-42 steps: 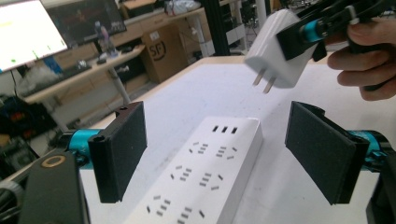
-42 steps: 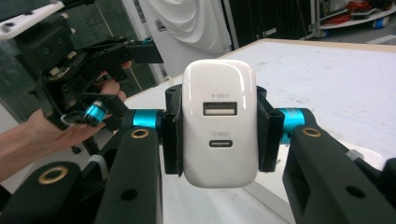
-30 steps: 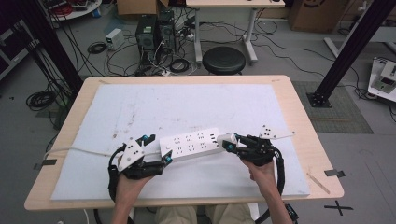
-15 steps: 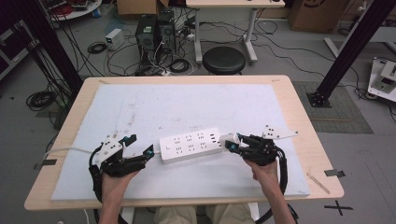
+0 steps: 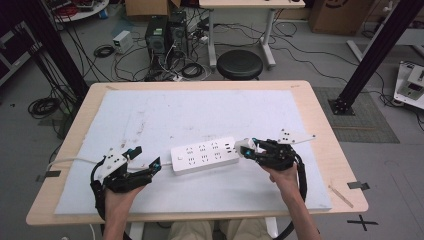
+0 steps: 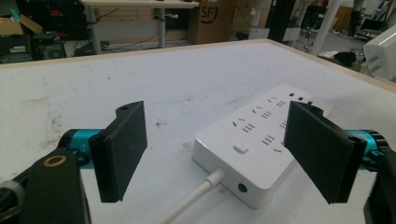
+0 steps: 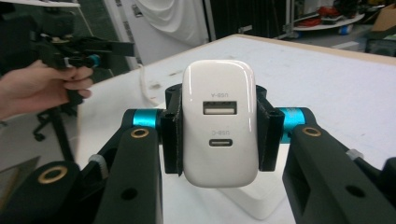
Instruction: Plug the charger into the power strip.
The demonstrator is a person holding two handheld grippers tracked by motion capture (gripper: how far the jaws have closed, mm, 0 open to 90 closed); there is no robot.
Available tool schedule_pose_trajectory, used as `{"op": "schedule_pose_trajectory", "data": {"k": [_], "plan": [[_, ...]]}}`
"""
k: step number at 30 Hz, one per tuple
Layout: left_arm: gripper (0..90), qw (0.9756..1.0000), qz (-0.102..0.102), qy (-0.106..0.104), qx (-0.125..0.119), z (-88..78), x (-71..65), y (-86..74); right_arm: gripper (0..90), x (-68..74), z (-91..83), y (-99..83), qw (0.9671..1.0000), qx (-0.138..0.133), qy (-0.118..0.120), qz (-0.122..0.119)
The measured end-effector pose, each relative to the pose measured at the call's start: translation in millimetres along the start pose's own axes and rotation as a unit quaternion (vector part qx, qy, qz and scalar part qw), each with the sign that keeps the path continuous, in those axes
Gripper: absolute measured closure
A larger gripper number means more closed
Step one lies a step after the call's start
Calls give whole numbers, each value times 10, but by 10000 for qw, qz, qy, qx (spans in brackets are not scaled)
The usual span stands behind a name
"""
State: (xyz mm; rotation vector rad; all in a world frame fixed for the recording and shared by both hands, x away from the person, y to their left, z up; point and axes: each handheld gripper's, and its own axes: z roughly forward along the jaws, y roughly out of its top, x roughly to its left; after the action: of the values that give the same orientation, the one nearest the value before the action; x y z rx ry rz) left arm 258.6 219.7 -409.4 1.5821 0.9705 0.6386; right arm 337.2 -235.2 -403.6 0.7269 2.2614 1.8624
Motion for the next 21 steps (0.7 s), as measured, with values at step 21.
{"op": "schedule_pose_trajectory", "data": {"k": [21], "plan": [[214, 9999, -95, 92, -52, -114, 56, -79, 632, -247, 629, 424, 9785, 1655, 720, -997]]}}
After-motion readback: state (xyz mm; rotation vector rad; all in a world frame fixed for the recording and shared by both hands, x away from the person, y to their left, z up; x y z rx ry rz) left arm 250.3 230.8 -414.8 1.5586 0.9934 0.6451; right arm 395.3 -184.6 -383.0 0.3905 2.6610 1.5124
